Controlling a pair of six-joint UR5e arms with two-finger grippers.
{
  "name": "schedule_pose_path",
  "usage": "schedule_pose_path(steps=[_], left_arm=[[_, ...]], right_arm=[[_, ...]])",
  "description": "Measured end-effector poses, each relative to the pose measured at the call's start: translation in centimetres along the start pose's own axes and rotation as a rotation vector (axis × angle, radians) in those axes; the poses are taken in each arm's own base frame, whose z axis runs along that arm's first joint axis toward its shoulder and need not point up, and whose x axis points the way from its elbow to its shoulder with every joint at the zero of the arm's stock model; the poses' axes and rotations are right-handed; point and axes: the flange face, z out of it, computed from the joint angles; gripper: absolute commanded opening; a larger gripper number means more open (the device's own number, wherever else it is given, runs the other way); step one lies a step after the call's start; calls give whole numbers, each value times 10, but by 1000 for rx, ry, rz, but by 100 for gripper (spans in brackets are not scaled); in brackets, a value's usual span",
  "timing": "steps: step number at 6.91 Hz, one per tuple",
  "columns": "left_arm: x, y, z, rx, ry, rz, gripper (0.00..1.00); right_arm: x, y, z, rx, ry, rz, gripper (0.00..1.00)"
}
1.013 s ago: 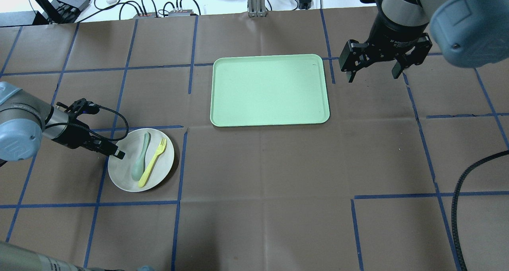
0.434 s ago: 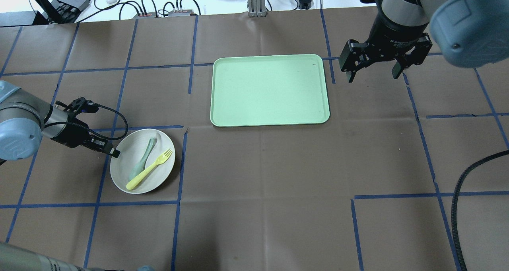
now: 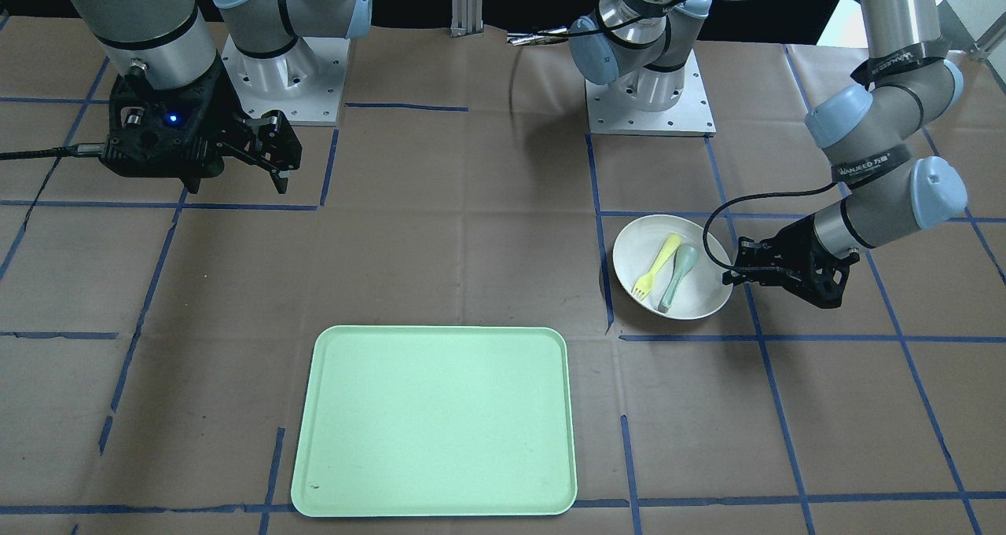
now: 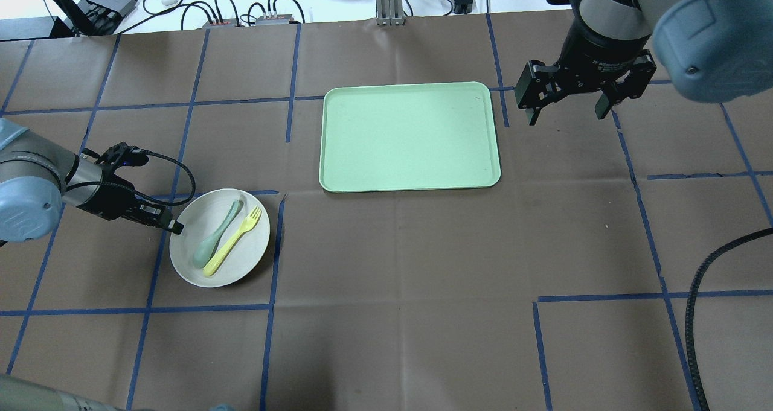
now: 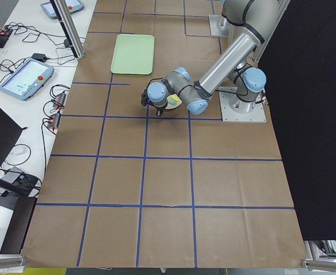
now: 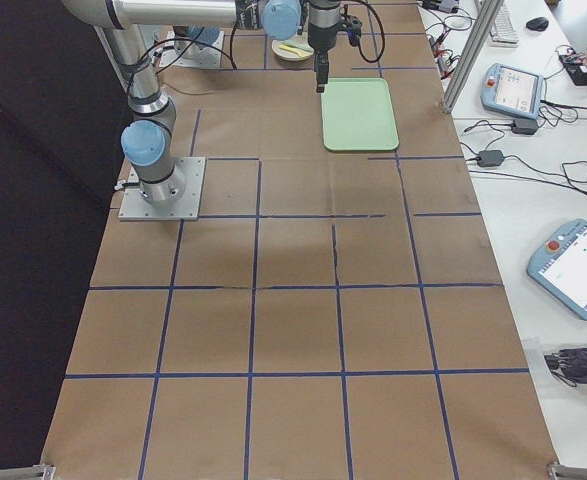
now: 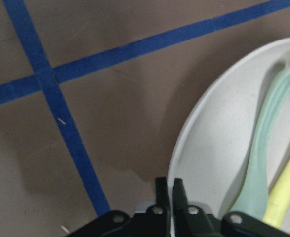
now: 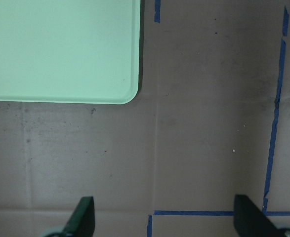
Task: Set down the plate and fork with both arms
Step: 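Carry the plate with the left gripper onto the green tray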
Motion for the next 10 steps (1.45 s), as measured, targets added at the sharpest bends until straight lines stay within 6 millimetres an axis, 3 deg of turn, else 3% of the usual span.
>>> schedule_pose_path(steps=[1,5,10], left_arm=[[12,-6,2,-5,-5,-36,0],[102,-62,12,36,-32,-181,0],[219,-131,63,190,-20,-406,0]], right_arm=[[0,0,0,0,0,0,100],[0,0,0,0,0,0,100],[0,0,0,-1,0,0,100]])
